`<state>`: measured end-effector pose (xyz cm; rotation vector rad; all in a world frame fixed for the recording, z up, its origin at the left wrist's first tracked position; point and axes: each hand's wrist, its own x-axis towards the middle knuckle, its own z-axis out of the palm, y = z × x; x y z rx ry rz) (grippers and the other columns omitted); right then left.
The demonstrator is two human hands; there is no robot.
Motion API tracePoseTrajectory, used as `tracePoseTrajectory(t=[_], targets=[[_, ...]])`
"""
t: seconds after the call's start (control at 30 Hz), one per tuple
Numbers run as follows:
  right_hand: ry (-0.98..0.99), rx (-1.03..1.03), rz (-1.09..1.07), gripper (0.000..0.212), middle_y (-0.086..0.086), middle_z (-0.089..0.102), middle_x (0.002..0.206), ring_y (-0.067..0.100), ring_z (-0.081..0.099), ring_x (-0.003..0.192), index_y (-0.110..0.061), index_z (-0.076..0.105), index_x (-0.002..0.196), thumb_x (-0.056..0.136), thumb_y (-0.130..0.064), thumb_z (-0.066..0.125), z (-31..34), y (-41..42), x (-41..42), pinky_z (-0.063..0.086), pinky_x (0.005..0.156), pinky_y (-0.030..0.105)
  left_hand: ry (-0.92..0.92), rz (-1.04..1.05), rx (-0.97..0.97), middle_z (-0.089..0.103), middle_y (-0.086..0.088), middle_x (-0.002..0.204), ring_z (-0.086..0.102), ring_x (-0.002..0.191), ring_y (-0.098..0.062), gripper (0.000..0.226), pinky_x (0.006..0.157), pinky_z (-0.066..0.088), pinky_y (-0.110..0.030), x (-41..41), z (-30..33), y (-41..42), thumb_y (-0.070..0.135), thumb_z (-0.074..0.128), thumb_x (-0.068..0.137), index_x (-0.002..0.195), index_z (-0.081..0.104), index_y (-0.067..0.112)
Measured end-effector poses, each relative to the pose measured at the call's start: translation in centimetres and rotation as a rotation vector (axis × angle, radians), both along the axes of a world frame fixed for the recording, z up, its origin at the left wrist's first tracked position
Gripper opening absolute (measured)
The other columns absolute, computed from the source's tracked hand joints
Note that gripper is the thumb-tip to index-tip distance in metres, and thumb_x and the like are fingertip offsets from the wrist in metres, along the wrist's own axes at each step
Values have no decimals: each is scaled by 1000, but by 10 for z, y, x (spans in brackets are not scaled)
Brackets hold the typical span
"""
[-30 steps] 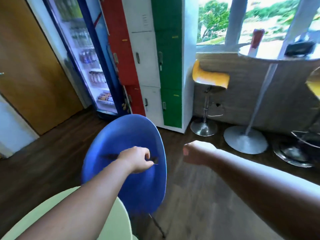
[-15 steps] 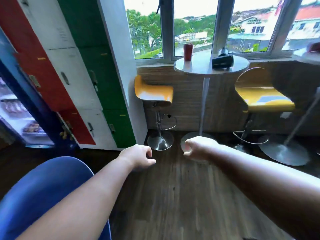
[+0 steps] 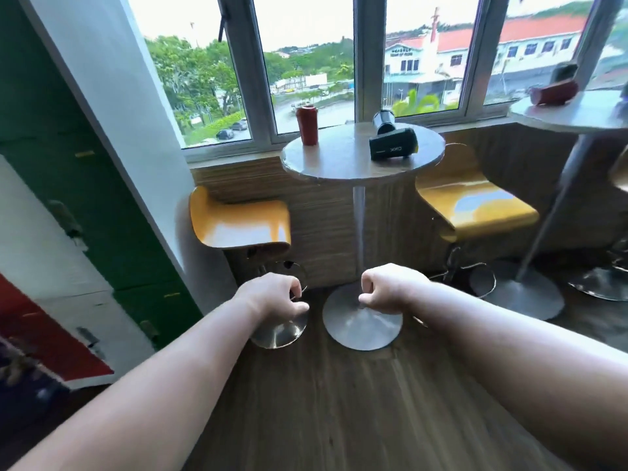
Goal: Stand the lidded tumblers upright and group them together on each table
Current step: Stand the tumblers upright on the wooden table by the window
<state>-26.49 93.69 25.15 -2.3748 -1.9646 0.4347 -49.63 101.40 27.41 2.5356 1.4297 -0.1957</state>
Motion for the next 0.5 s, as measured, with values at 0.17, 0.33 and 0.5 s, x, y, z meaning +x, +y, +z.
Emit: tracePoseTrajectory(t=[0.17,0.33,0.5], targets=[[19,-3,-83,22,-9,61,89,20,62,88,-31,58,84,77,-52,54,6,50,66,55,80,35,-32,-118,66,63,13,107,61,100,-12,30,88,54,-37,80,18,70,57,60,85,105,64,34],[35,24,-82,23,-11,63,91,16,62,88,-29,62,90,81,-50,57,20,110,161,56,83,36,-110,-125,128,64,10,110,61,103,-16,31,90,52,-36,177,33,128,57,60,85,105,65,34],[55,105,-7,16,-10,62,89,15,60,87,-31,63,91,86,-46,60,58,175,248,55,84,37,-186,-96,189,66,5,111,59,96,-17,32,82,48,-30,263,53,173,52,62,89,109,68,28]])
